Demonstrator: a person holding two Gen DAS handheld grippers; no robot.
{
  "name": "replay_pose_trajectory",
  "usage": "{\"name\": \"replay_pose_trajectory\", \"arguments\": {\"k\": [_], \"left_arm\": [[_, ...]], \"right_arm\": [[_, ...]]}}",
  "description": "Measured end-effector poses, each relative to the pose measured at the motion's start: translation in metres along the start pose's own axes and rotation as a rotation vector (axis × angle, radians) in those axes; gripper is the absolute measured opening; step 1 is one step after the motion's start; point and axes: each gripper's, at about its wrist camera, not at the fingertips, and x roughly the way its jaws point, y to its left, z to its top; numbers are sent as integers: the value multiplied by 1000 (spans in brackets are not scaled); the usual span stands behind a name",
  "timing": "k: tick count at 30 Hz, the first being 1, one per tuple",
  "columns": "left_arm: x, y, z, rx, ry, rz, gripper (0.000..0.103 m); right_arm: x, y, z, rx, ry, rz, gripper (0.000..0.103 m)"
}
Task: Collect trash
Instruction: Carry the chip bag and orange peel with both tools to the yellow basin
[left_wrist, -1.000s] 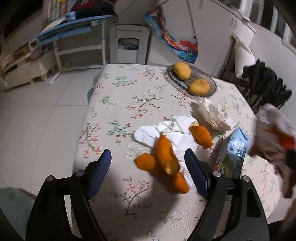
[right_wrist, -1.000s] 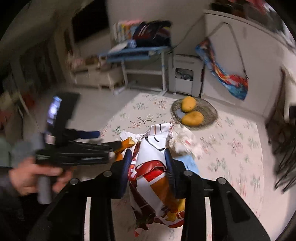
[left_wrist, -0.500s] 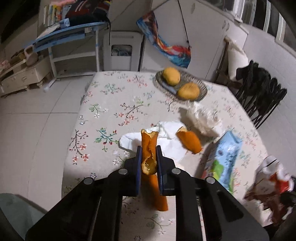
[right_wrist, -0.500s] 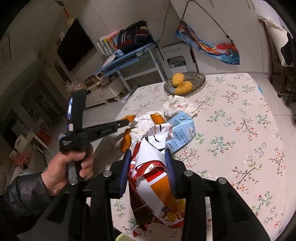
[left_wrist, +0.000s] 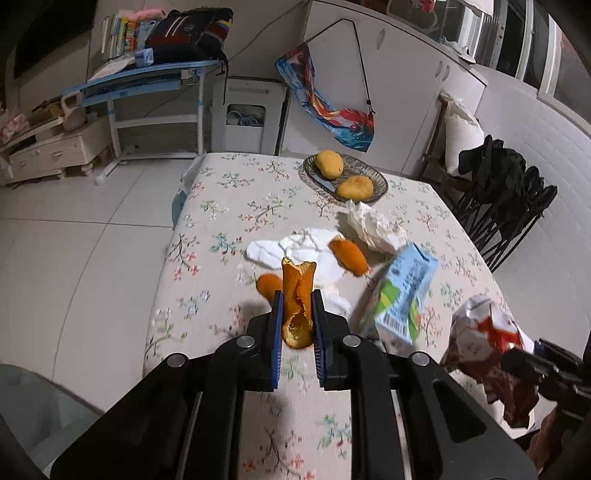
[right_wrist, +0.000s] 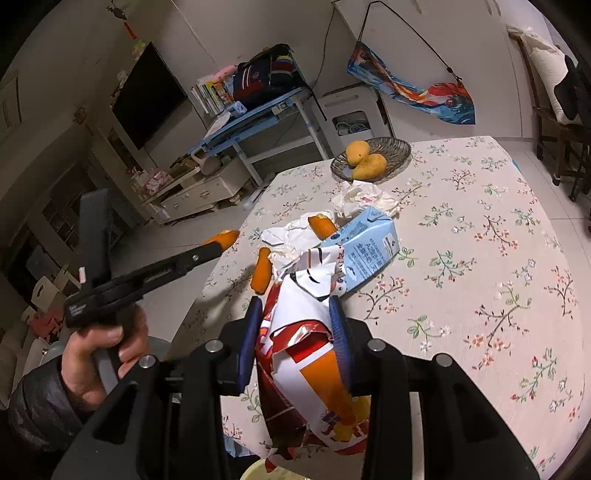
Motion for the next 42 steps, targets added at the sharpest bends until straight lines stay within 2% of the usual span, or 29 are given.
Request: {"name": "replay_pose_trajectory", "arguments": {"k": [20,30,37,42], "left_arm": [[-29,-7,-34,24,3,31,14],[-33,-13,-39,54,-4,41,14],[-29,-15,-40,57,9,41,14],[-15,-16,-45,49,66,35,14]], "right_arm": [[-14,0,-25,26,1,-30,37],[-1,-4,-30,14,35,-94,38],[11,-8,-35,12,78,-144,46],[19,-14,-39,25,108,-172,49]]}}
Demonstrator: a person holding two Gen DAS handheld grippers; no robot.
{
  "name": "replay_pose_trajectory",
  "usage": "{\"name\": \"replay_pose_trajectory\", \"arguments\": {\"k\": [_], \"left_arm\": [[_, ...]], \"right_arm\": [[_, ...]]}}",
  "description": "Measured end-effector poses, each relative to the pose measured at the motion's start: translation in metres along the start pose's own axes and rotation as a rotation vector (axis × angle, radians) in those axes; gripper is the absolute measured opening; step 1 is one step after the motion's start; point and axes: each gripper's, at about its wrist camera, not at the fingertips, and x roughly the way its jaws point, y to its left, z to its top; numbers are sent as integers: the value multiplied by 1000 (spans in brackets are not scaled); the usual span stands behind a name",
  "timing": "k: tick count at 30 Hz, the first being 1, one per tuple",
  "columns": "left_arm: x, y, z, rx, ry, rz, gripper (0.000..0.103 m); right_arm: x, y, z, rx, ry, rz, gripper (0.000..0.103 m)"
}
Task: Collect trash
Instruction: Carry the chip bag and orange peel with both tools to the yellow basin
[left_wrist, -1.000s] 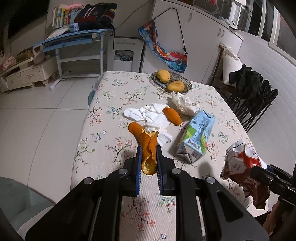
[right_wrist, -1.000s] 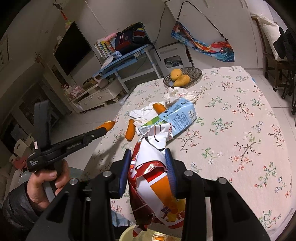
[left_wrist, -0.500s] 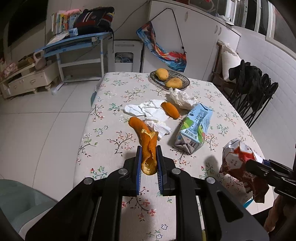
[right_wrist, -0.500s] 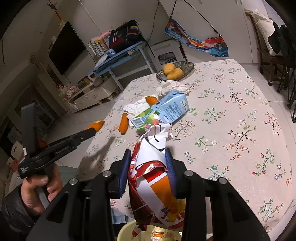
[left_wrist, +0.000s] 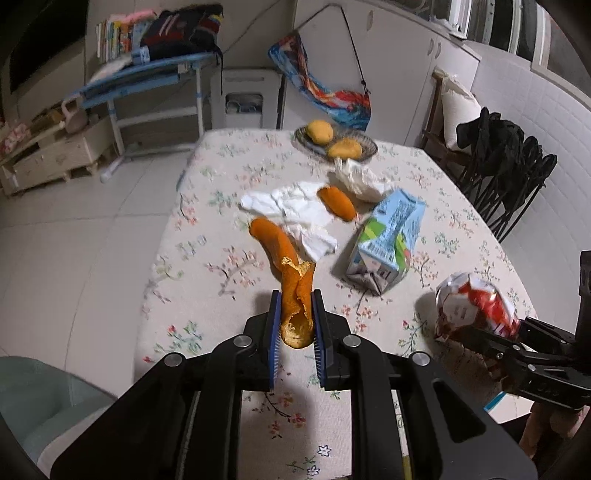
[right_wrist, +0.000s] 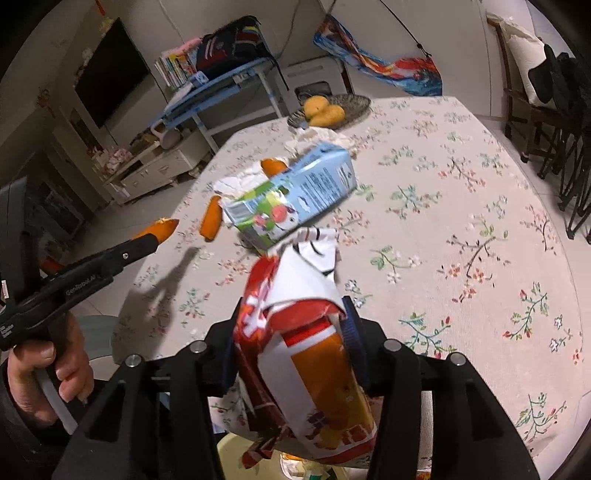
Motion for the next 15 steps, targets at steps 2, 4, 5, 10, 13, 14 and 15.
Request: {"name": "replay_pose_trajectory", "arguments": {"k": [2,4,5,10,13,14,15], "left_arm": [[8,2,-3,-9,30,3,14],[13,4,-5,-25,56,-11,14],[15,5,-6,-32,59,-17,15],[17,9,-8,-49,66,-36,15],[22,11,-10,-58,84,-31,15],[24,12,-11,-61,87,-29,15],[25,11,-12,-59,91,-23,15]], "right_arm": [[0,-2,-1,8,-4,0,48],[-4,-2,-1,9,-16,6,45],[-6,-1,0,7,-25,9,44],[-9,0,-1,6,-30,15,43],[-9,0,-1,17,-32,23,43],[-10,0,-1,17,-33,26,43],[-9,0,-1,17,-34,28,43]]}}
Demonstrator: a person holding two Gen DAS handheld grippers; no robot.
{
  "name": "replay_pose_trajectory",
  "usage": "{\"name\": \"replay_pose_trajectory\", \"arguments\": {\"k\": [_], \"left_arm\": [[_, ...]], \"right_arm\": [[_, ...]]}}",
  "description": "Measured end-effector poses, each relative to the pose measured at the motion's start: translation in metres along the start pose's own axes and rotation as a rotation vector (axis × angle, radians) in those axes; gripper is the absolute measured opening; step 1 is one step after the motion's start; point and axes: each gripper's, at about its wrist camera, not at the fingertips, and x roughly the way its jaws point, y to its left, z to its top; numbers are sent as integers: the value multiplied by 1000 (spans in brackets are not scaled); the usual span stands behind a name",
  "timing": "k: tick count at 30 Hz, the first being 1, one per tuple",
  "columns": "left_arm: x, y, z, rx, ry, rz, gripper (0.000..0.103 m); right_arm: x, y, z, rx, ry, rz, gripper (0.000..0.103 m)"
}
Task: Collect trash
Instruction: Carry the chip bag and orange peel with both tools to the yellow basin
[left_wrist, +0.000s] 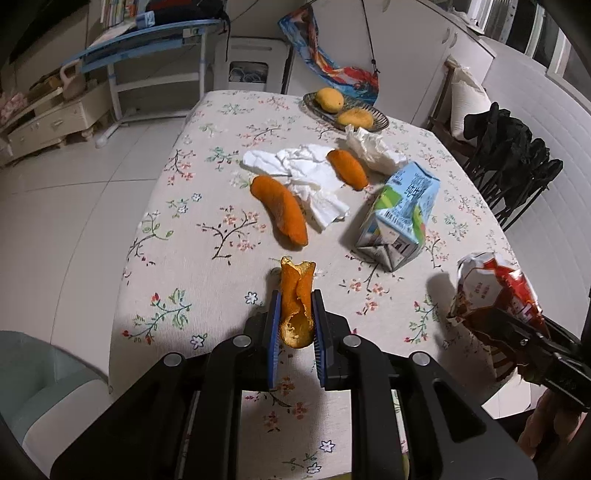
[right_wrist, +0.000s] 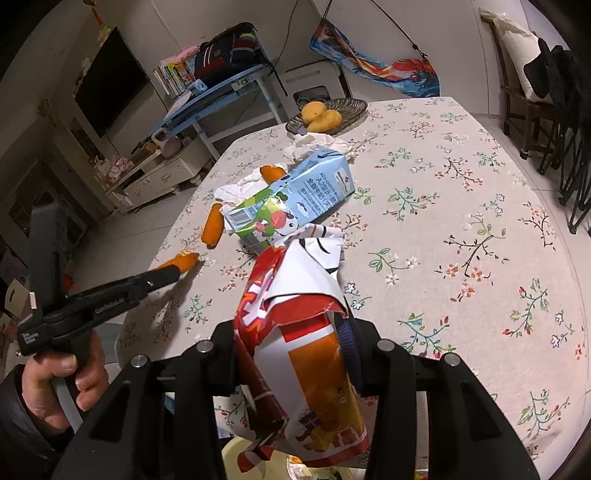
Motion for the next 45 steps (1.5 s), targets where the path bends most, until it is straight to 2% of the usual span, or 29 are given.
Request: {"name": "replay_pose_trajectory", "arguments": {"k": [3,7,10,12,16,23,28,32,38,45], "left_arm": [[4,-1,-1,7,11,17,16],[7,-2,-4,22,22,44,24],[9,-4,-7,45,28,54,23],[8,-6,-8,61,24,67,18],[2,-8,-10,74,3,60,14],[-23,-5,-15,37,-70,16,13],[-40,-6,-24,13,-117,-11,14],[-54,-13,-33,32,-155,-15,14],[-68,-18,-46,48,-178,-32,14],[-79,-18,-62,53,-185,-46,14]], "right_arm": [[-1,0,0,0,0,8,43],[0,-2,0,9,8,11,44],[-1,-3,0,8,6,15,44],[-1,-2,0,6,4,17,44],[-1,-3,0,12,4,22,44],[-14,5,-4,5,-37,59,44],[-28,21,-17,-35,-64,84,44],[-35,29,-27,-49,-75,91,44],[-46,31,-40,-28,-86,108,44],[-55,42,-65,-32,-50,139,44]]}}
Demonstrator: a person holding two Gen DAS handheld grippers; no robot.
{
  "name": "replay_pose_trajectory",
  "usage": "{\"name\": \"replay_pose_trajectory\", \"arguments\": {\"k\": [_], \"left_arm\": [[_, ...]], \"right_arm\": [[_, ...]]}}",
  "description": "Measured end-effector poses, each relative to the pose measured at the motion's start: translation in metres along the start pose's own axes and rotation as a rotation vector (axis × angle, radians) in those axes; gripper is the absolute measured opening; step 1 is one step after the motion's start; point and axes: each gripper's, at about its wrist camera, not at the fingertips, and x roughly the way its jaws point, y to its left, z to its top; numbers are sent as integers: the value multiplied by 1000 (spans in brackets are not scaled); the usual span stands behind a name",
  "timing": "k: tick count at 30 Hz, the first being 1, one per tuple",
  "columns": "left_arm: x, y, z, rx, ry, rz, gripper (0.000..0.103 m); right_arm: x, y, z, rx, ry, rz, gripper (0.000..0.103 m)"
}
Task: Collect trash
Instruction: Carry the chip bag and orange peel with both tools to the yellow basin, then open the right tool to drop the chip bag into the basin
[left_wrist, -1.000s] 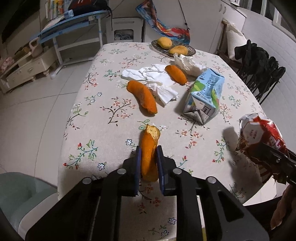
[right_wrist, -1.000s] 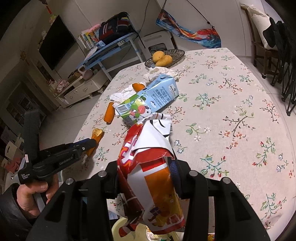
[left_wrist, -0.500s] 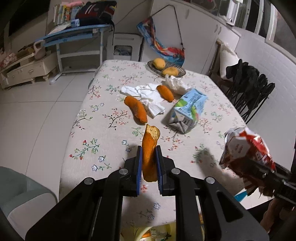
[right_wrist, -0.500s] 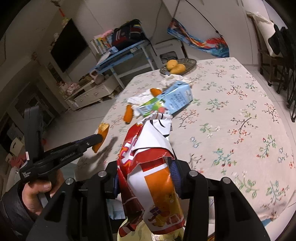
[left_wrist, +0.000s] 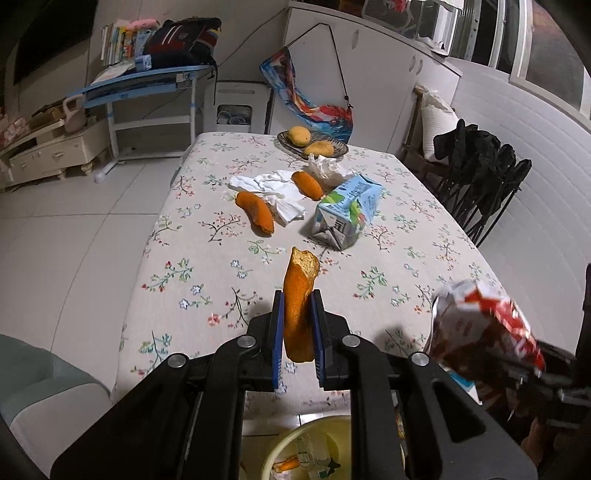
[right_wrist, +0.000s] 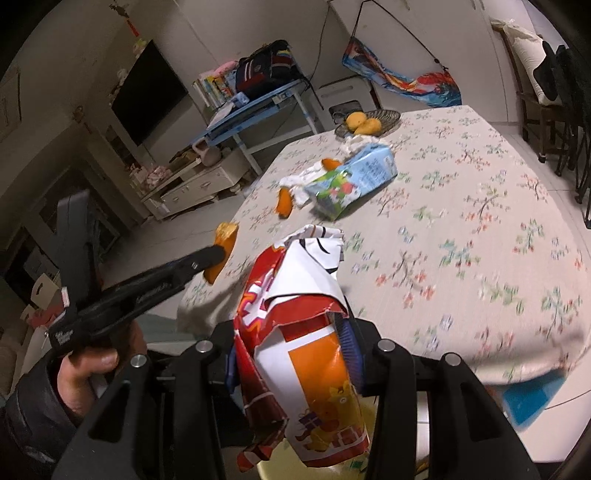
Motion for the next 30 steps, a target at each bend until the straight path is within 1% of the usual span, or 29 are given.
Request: {"name": "replay_pose_trajectory", "arguments": {"k": [4,8,15,19,26,30], "left_arm": [[-5,-2,-6,0,1,-8,14],[-10,-6,-14,5,2,-16,14],[-21,-9,-27,-1,3,-29,14],[-27,-10,-35,-9,6,-39,14],[-34,-18,-51,11,19,-51,14],[-36,-24,-59,29,31,-58,14]], "right_arm": [[1,10,-19,-12,53,14,44],[6,18,-41,-19,130,17,45],[21,20,-73,14,273,11,45],[28,17,-82,34,320,2,45],[40,11,-98,63,409,-13,48],[39,9,-99,72,411,-21,53]]}}
